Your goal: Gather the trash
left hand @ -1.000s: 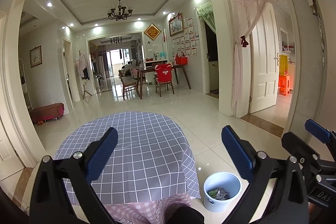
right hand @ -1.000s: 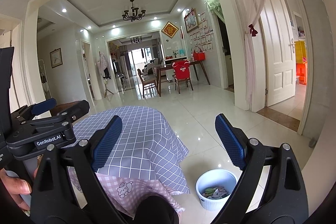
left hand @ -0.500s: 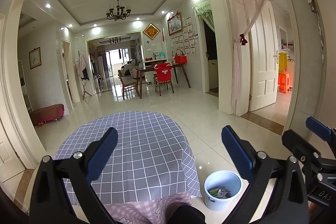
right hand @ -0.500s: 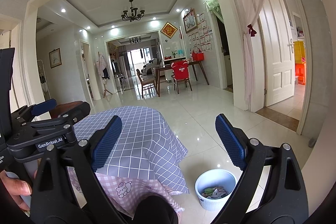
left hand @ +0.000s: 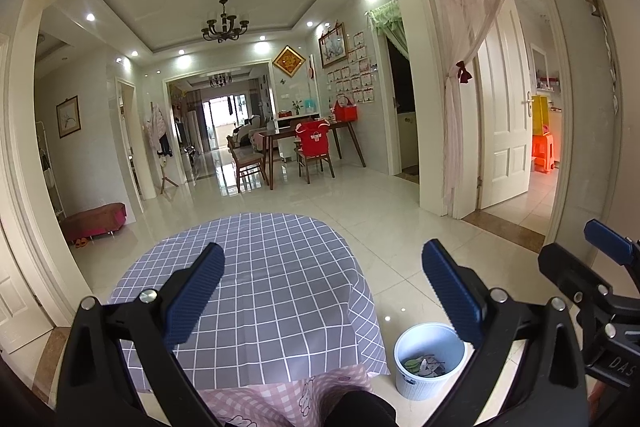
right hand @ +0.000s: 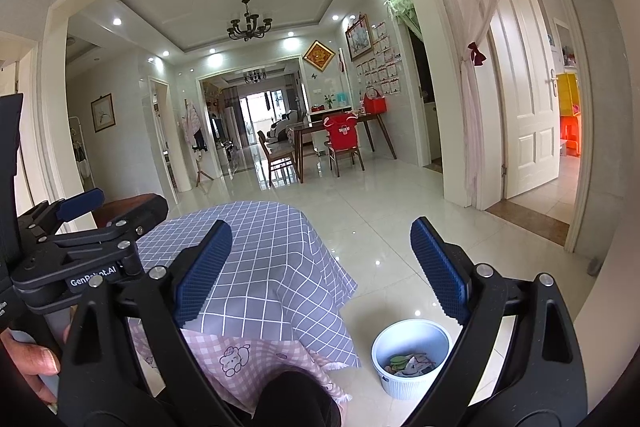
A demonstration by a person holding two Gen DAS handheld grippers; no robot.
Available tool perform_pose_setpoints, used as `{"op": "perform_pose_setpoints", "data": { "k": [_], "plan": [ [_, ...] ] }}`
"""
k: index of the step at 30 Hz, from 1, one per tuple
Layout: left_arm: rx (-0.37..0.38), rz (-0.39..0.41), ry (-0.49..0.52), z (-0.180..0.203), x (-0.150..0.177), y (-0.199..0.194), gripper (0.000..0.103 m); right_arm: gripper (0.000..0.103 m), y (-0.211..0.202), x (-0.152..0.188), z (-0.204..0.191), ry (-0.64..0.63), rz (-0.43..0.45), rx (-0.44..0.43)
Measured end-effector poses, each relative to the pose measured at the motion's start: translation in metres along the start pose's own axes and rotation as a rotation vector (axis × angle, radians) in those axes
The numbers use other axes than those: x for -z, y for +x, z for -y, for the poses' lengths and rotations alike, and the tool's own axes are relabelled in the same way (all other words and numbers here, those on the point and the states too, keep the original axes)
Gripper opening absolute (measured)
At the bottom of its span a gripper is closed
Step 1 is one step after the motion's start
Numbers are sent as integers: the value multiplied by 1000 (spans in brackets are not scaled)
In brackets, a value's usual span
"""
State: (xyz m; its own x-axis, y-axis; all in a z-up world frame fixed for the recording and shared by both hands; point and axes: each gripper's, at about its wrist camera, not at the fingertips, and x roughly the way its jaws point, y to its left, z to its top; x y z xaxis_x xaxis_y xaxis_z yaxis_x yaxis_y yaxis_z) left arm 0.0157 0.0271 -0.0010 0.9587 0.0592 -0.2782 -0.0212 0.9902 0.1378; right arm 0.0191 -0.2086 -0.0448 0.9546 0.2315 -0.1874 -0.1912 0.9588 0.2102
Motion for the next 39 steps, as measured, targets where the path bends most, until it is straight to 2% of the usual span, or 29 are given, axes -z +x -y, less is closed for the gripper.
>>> {"op": "perform_pose_setpoints", "data": {
  "k": [39],
  "plan": [
    [2,-6,8,-4,1,1,97,90,0,0,-2,0,-3,-1]
  ]
}}
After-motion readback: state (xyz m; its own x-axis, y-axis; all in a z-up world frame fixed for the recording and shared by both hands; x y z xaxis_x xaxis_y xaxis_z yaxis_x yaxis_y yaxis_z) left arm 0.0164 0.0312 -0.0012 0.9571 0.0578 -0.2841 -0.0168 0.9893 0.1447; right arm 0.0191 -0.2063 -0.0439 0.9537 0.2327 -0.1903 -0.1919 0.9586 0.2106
